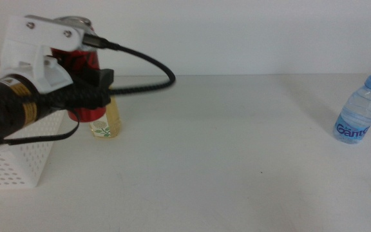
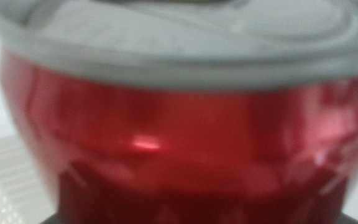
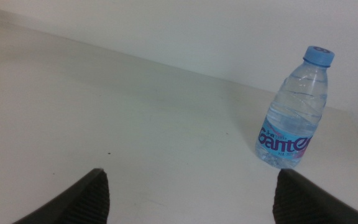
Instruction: Use arms to grab the bottles and put them into the dustbin to the left of the table.
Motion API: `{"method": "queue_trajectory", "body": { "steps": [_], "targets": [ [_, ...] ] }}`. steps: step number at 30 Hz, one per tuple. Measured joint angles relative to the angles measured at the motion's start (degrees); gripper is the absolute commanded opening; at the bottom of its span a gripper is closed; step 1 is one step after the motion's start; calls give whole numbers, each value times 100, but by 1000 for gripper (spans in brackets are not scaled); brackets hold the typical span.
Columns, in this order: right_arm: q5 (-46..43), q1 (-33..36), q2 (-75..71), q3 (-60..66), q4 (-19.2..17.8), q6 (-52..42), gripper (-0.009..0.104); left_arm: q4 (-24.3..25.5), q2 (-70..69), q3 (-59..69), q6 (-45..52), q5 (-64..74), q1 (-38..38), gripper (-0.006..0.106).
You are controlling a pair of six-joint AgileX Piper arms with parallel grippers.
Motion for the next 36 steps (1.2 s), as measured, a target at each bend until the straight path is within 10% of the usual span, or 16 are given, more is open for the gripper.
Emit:
{"method": "queue_trajectory", "body": {
  "steps": [13,36],
  "targets": [
    [10,0,0,0,0,0,77,-4874,0,-435,5089,1758,347,-4],
    [10,0,0,0,0,0,77,-7124,1729,-3937,7908,5801,3128,-5]
  ]
}}
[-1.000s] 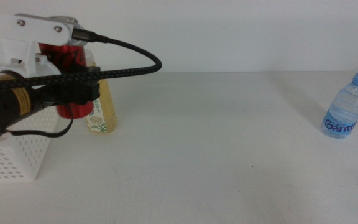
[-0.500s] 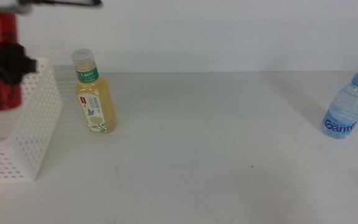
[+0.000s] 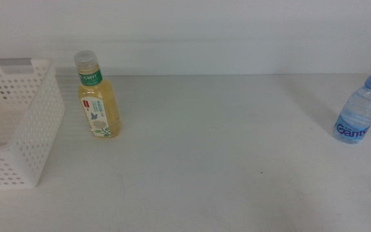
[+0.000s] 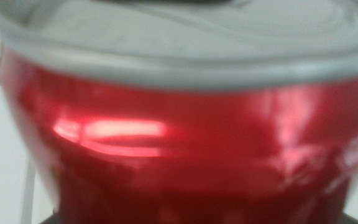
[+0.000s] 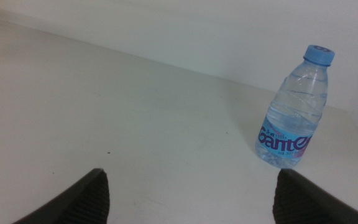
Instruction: Use arms to grab the bottles and put them into the dustbin to the left of the table.
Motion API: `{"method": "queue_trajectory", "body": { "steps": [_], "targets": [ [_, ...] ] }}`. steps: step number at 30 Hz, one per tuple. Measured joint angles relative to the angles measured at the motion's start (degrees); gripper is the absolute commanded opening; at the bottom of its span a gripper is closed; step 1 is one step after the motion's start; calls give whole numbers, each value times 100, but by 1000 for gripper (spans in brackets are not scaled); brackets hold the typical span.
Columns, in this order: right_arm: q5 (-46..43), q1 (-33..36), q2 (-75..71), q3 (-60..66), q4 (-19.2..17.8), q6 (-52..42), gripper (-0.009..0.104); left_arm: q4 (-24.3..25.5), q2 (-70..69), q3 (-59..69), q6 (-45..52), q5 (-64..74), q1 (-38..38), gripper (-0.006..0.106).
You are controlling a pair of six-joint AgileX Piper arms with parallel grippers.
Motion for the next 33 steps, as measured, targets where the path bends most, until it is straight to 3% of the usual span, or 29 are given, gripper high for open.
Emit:
{"method": "queue_trajectory", "body": {
  "steps": [11,26,33],
  "targets": [
    [0,0,0,0,0,0,77,-233,1659,-1065,406,753,353,-5],
    [4,0,0,0,0,0,77,-447,2623,-1152,775,768,353,-5],
    [4,0,0,0,0,0,77,-441,3055,-1152,775,717,353,3]
  ]
}}
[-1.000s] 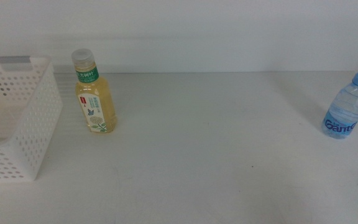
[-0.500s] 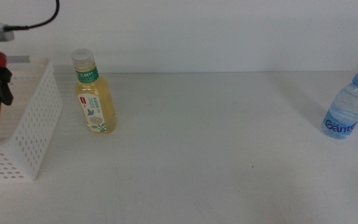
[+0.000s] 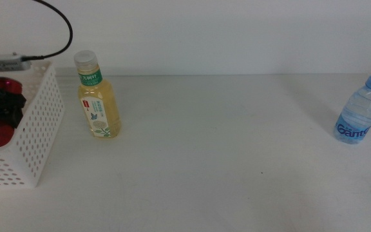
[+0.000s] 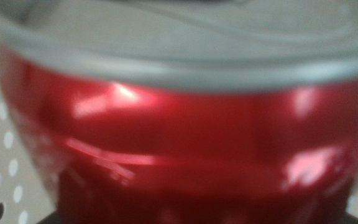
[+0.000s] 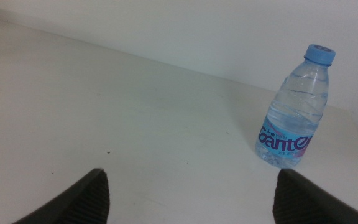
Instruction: Use arms to grab the bottles and put them into the dustbin to the left of the table.
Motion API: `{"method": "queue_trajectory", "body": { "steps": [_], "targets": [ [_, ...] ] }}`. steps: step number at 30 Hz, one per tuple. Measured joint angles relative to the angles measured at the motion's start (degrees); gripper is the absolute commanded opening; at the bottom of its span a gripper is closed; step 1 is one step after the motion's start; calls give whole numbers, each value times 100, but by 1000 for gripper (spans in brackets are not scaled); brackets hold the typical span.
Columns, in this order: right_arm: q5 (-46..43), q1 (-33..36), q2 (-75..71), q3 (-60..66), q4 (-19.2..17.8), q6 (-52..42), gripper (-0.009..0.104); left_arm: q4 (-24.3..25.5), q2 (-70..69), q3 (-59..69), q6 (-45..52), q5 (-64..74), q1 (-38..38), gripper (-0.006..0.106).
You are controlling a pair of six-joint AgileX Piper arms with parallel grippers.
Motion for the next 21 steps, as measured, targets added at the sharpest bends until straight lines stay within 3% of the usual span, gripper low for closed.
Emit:
{"method": "queue_trajectory", "body": {
  "steps": [4,13,21],
  "targets": [
    [0,0,0,0,0,0,77,0,99,0,0,-77,0,23],
    [0,0,0,0,0,0,77,-6,99,-19,30,-218,0,91],
    [0,0,0,0,0,0,77,61,-28,-60,-241,-156,0,90]
  ]
}}
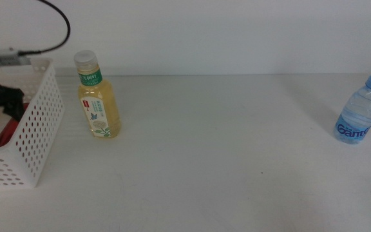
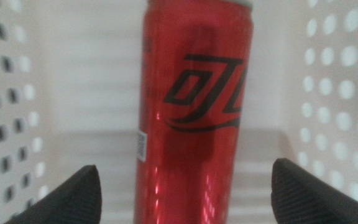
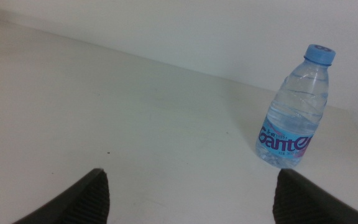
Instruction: Use arms to grab the bottles and put them into the dustbin to the left of the table.
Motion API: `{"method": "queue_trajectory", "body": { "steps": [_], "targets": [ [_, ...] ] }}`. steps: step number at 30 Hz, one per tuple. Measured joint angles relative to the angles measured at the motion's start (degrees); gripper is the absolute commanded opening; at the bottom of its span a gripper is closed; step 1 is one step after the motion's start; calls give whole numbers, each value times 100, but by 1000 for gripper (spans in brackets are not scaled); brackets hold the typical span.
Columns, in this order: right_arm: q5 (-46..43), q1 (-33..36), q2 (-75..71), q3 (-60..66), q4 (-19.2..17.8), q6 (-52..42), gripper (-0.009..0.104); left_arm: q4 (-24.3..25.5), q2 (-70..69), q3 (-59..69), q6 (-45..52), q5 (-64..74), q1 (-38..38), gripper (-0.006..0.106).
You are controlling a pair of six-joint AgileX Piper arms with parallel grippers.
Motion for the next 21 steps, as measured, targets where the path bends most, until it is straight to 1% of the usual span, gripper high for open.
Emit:
{"method": "queue_trajectory", "body": {
  "steps": [4,7,10,13,15,21],
  "targets": [
    [0,0,0,0,0,0,77,15,-539,-24,-84,42,-13,86],
    [0,0,0,0,0,0,77,74,-1059,-24,-218,54,-102,80],
    [0,0,0,0,0,0,77,159,-1595,103,-474,16,-361,73],
    [0,0,0,0,0,0,77,315,-2211,535,-624,-242,-731,66],
    [0,0,0,0,0,0,77,422,-2651,937,-706,-495,-1010,63],
    [0,0,0,0,0,0,77,549,-3889,2129,-1012,-1441,-1729,62]
  ]
}}
